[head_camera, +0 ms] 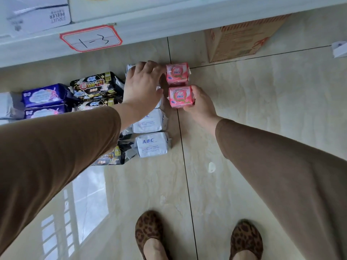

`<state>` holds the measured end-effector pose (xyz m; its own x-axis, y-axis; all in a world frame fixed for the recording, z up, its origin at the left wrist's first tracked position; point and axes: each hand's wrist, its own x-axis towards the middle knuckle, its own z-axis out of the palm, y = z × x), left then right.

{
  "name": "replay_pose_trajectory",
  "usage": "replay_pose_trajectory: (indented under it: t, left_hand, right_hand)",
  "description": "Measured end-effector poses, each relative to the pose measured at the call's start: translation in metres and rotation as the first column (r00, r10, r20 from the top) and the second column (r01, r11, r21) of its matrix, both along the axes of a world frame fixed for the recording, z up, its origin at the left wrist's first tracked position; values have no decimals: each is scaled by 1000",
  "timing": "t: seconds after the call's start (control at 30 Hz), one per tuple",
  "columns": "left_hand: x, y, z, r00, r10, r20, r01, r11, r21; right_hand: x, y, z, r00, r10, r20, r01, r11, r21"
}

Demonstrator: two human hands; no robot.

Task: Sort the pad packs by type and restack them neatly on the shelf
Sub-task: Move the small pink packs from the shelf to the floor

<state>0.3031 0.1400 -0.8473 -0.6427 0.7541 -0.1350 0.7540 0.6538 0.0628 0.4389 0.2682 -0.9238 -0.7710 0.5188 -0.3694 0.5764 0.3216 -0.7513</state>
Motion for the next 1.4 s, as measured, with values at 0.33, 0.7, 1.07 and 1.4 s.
replay_pose_trajectory:
  t: [0.33, 0.7, 1.07, 1.4]
  left_hand:
    - [19, -4, 8, 999, 4, 32, -3, 999, -33]
    - [95, -26, 178, 943, 208, 261, -192, 978, -84]
    - [130, 20, 552, 931, 185, 316, -247, 955, 167]
    - [76, 34, 749, 974, 122, 192, -198, 869, 452]
  right_hand:
    - [0, 0, 10, 998, -8, 64, 4, 998, 57]
    - [101, 27, 228, 971, 126, 201, -131, 991, 14]
    - [111, 75, 632, 958, 273, 85, -286, 935, 211]
    - [46, 96, 841, 936, 335, -104, -268, 875, 402]
